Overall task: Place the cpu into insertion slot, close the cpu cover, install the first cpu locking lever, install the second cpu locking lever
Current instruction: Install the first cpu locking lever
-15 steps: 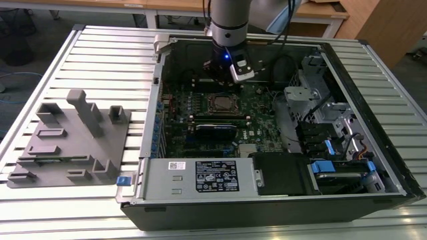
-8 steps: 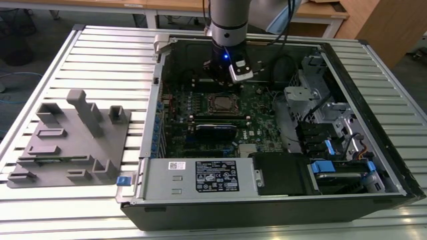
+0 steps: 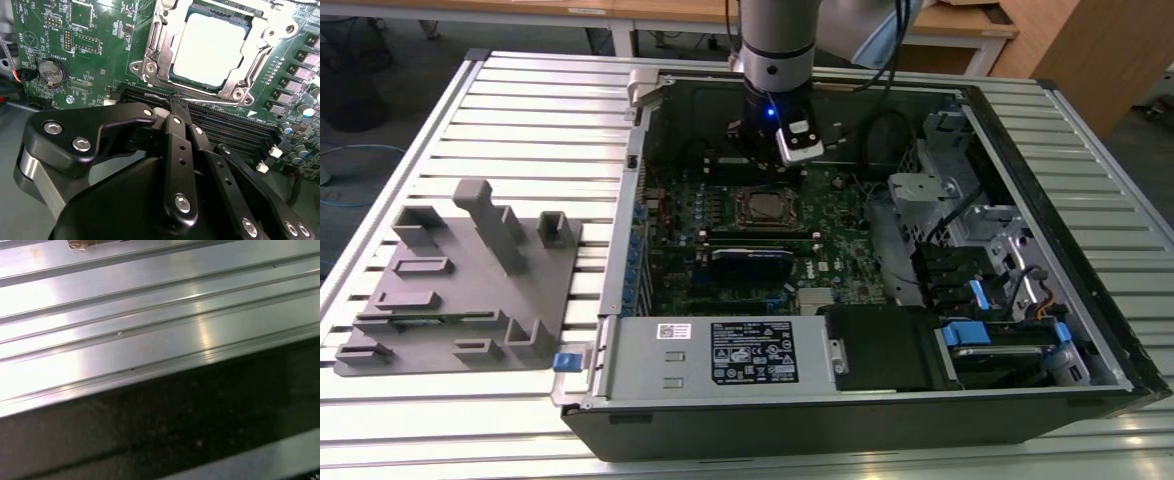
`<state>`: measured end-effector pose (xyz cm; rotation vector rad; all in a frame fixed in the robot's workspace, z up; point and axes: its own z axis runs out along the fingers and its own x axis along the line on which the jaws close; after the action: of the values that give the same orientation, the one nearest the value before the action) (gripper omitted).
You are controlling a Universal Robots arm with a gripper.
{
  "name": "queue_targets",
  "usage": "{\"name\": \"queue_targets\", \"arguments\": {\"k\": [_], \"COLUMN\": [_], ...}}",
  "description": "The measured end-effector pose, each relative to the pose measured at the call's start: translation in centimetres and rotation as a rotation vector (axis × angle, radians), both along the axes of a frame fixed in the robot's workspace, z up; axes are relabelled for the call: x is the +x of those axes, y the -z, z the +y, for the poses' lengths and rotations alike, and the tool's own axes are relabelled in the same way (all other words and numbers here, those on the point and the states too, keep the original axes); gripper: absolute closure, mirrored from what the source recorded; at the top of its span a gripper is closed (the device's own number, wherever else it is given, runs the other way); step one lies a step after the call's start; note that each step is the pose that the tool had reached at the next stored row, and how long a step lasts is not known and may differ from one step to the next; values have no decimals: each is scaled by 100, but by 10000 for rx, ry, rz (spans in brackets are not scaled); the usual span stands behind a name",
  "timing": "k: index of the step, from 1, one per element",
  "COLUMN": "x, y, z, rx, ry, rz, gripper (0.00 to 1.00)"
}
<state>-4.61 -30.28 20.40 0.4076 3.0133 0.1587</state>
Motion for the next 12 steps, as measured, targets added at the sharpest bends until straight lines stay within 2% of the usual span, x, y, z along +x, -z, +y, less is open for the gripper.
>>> {"name": "queue_targets", "arguments": {"k": [12], "x": [-1], "y": [16], "z": [-7], "rx": [5], "ry": [20], "rz": [-73], "gripper": [89]}}
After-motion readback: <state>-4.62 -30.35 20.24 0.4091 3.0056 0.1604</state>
